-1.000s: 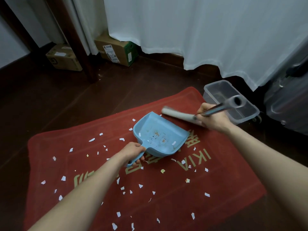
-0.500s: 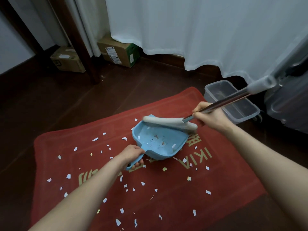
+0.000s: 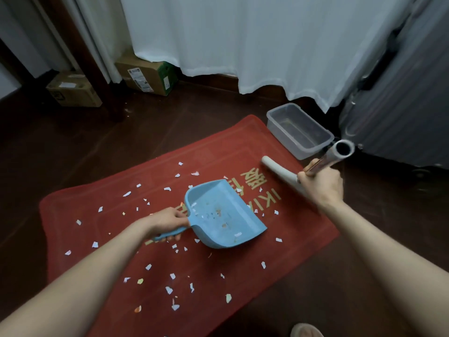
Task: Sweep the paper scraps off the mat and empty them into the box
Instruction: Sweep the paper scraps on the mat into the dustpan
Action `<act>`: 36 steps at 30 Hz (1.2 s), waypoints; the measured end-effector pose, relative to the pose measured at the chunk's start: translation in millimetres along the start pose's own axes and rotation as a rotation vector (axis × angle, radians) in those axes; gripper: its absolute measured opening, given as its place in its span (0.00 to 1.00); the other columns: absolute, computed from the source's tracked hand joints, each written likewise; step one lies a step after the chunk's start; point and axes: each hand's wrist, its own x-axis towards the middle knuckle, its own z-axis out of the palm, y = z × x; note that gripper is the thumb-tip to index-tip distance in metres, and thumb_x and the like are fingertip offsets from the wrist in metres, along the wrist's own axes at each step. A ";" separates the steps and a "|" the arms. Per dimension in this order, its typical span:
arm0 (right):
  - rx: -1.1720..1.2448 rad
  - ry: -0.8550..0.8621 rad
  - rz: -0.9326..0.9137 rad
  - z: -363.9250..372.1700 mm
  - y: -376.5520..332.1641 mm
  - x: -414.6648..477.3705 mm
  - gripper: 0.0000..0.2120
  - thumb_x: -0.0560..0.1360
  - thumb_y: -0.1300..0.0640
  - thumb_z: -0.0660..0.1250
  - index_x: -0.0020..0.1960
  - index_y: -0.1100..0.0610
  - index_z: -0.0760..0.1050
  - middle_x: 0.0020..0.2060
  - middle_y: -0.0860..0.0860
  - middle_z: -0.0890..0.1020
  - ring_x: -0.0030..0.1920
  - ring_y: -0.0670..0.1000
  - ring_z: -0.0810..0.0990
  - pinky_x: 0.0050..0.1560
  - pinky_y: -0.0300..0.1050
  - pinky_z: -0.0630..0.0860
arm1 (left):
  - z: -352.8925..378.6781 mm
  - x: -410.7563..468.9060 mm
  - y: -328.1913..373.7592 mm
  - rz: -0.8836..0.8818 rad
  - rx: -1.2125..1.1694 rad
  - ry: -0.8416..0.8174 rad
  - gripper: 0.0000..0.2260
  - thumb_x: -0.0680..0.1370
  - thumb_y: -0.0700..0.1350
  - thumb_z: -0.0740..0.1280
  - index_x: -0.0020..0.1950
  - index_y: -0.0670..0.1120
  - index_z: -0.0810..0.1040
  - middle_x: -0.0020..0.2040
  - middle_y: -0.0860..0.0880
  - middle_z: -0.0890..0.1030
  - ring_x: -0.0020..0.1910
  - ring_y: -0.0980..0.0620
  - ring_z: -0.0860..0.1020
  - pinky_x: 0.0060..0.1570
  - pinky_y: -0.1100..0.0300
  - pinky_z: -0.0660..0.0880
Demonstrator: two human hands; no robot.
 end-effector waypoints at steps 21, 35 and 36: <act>0.466 -0.216 -0.042 4.0 -10.6 -43.0 0.05 0.70 0.63 0.67 0.38 0.64 0.74 0.24 0.54 0.77 0.22 0.49 0.76 0.29 0.46 0.76 | 27.8 -20.9 -2.1 0.004 0.049 0.007 0.11 0.78 0.44 0.61 0.37 0.46 0.76 0.27 0.49 0.79 0.18 0.55 0.69 0.20 0.67 0.66; 0.532 -0.182 0.030 17.3 -22.7 -56.1 0.07 0.69 0.59 0.67 0.34 0.57 0.71 0.29 0.57 0.80 0.28 0.55 0.80 0.40 0.60 0.81 | 26.1 -25.6 -17.2 0.022 0.094 -0.017 0.11 0.78 0.44 0.61 0.37 0.47 0.76 0.28 0.49 0.79 0.19 0.54 0.69 0.21 0.64 0.67; 0.600 -0.162 0.050 14.0 -26.2 -54.6 0.06 0.69 0.61 0.67 0.35 0.57 0.71 0.28 0.57 0.79 0.25 0.52 0.78 0.38 0.58 0.81 | 26.2 -26.5 -18.0 0.021 0.087 -0.021 0.11 0.78 0.45 0.61 0.37 0.47 0.76 0.28 0.49 0.79 0.20 0.54 0.69 0.21 0.64 0.67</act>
